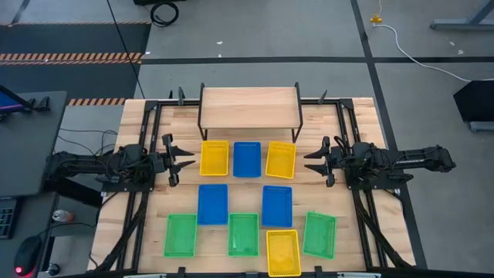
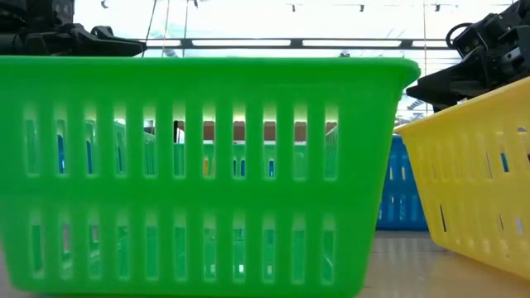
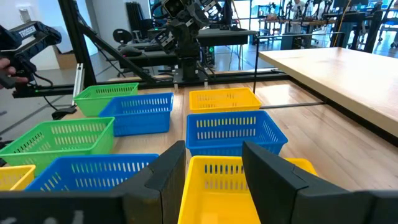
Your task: Stack baskets on shelf by color
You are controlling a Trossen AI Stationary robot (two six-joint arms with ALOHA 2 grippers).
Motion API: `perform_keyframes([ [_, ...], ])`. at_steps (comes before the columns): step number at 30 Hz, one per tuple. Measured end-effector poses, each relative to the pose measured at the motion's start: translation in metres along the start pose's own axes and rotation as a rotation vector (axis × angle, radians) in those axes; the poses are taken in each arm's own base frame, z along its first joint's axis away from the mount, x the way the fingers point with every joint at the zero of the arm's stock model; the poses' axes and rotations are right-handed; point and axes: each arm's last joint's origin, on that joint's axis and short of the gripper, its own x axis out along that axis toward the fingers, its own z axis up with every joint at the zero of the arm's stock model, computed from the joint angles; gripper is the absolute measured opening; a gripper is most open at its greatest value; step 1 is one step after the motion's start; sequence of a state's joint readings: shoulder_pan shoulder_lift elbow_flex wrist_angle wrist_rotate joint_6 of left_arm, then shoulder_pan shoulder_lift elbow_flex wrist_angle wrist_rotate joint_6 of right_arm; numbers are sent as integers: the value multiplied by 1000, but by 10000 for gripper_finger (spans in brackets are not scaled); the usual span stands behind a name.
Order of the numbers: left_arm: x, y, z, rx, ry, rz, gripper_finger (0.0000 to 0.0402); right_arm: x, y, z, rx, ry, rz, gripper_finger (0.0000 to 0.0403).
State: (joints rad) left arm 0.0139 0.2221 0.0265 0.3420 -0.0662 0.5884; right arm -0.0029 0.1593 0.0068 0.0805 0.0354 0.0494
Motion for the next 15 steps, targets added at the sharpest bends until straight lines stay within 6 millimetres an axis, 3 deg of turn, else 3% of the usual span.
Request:
perform_keyframes([
  [6, 0, 0, 0, -85, -5, 3, 117, 0, 0, 0, 0, -1, 0, 165],
  [15, 0, 2, 3, -622, -35, 8, 117, 0, 0, 0, 0, -1, 0, 165],
])
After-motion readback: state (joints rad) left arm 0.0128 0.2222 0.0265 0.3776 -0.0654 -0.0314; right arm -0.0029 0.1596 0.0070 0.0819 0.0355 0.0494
